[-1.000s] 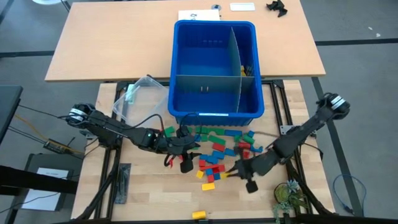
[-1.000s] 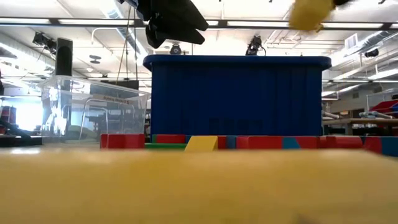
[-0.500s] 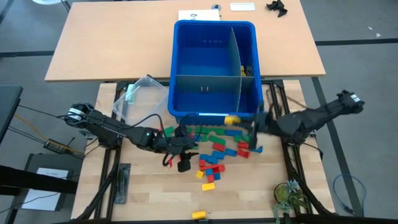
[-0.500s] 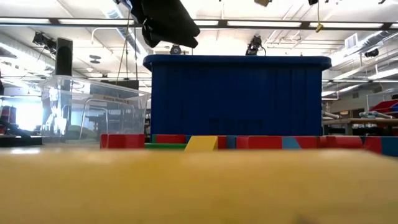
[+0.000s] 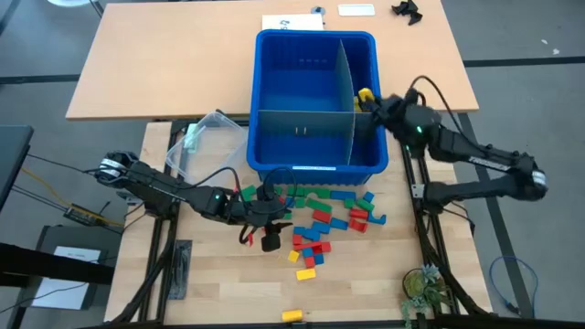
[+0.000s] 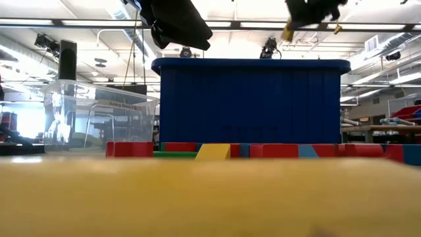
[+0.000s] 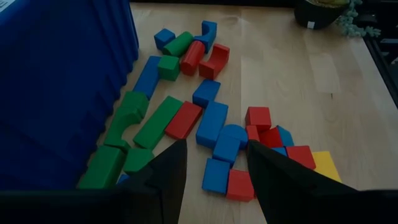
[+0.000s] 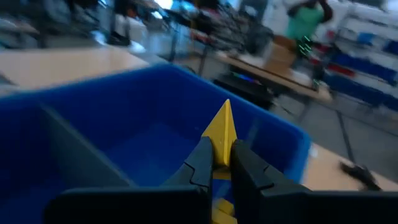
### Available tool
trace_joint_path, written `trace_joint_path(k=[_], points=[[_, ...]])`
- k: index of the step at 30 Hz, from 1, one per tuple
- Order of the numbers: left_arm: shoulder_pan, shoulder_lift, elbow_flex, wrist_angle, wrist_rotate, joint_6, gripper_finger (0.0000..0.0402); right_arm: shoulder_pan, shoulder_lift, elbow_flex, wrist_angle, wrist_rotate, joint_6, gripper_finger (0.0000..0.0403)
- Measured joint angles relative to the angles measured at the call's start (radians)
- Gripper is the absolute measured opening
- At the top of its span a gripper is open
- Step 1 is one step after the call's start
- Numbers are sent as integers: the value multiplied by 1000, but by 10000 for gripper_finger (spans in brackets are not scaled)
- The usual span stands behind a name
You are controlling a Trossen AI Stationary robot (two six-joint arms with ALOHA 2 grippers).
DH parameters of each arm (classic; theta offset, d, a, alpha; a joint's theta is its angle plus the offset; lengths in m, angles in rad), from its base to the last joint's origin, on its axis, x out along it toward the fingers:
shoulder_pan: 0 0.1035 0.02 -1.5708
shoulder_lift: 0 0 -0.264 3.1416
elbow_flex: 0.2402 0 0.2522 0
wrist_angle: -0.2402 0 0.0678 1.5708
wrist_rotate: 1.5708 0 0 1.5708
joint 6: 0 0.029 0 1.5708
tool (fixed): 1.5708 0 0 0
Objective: Sort blocks
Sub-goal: Put the yellow block into the blue bin
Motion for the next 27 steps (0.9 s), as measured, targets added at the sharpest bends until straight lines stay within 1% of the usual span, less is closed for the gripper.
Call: trace_joint_path(k=[4,7,12,15,19,22,25,27], points=[[0,0,0,0,0,0,177,-171,63,0,-20,-138,78,26],[0,0,0,-1,0,0,177,-265,128,0,-58,-218,125,26],[0,0,0,-2,0,0,177,-345,207,0,-79,-277,173,27],[0,0,0,-2,0,0,177,-370,224,0,-78,-320,174,40],[0,0,0,-1,0,-2,177,-375,226,0,-69,-365,164,82],[0,0,0,0,2,-15,177,-373,205,0,-70,-358,141,126],[0,0,0,2,2,-29,177,-359,160,0,-78,-345,131,168],[0,0,0,6,3,-35,177,-329,107,0,-116,-367,131,191]])
